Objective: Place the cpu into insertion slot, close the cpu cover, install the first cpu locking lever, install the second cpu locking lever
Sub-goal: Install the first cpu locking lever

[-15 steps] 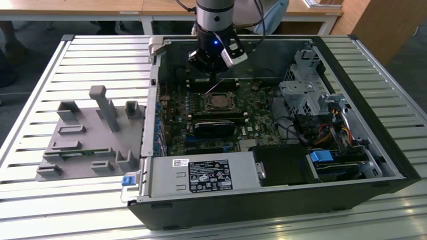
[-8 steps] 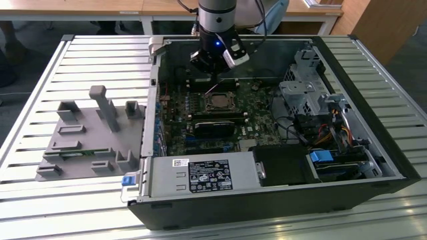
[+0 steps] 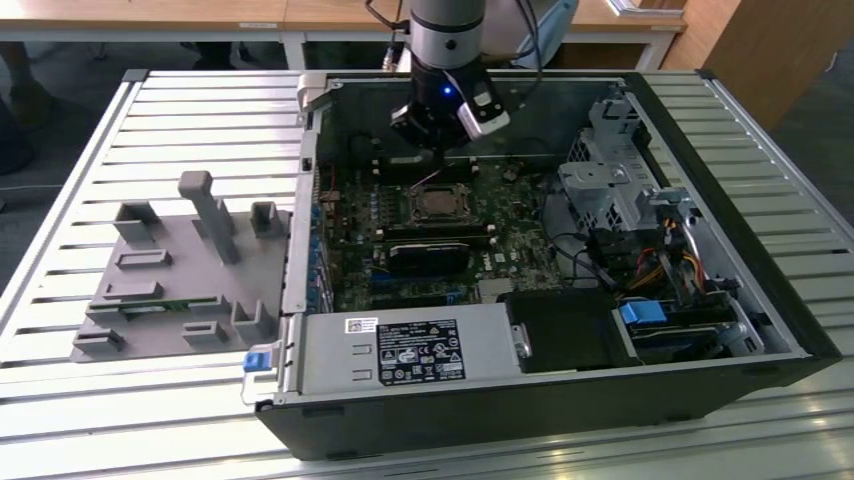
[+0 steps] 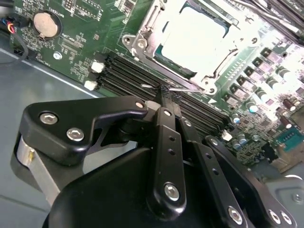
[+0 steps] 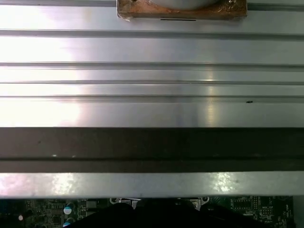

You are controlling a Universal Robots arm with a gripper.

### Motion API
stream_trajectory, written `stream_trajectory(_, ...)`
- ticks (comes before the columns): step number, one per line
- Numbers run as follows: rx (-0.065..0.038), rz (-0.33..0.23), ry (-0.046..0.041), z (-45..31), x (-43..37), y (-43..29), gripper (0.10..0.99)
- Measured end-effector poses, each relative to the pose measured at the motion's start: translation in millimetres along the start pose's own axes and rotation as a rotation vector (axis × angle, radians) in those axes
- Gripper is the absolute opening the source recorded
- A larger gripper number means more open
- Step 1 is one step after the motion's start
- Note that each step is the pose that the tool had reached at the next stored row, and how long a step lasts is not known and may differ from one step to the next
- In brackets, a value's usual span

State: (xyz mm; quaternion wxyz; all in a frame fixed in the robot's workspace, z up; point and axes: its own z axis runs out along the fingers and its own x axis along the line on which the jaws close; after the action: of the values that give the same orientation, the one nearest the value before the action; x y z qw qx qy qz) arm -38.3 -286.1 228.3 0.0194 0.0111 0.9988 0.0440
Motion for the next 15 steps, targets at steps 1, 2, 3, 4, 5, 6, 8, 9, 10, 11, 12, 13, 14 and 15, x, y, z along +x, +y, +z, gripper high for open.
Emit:
stream_trajectory(1,0.000,0.000,-0.0001,0.7,-0.9,0.0,0.106)
stream_trajectory(2,0.000,0.000,0.0000,1.5,-2.0,-0.1,0.106)
stream_trajectory(3,0.000,0.000,0.0002,2.3,-3.2,0.0,0.106)
stream_trajectory(4,0.000,0.000,0.0004,3.2,-4.6,0.1,0.106)
stream_trajectory(5,0.000,0.000,0.0009,4.4,-6.7,0.2,0.106)
stream_trajectory(6,0.000,0.000,0.0016,5.8,-8.5,0.3,0.106)
stream_trajectory(8,0.000,0.000,0.0021,9.0,-10.8,0.1,0.106)
stream_trajectory(9,0.000,0.000,0.0022,10.7,-11.6,0.1,0.106)
stream_trajectory(10,0.000,0.000,0.0024,12.3,-12.2,0.0,0.106)
stream_trajectory(11,0.000,0.000,0.0024,13.6,-12.7,-0.1,0.106)
stream_trajectory(12,0.000,0.000,0.0025,14.9,-13.1,-0.2,0.106)
stream_trajectory(13,0.000,0.000,0.0025,16.1,-13.4,-0.3,0.106)
stream_trajectory(14,0.000,0.000,0.0025,17.3,-13.6,-0.3,0.106)
stream_trajectory(15,0.001,0.000,0.0025,18.4,-13.7,-0.4,0.106)
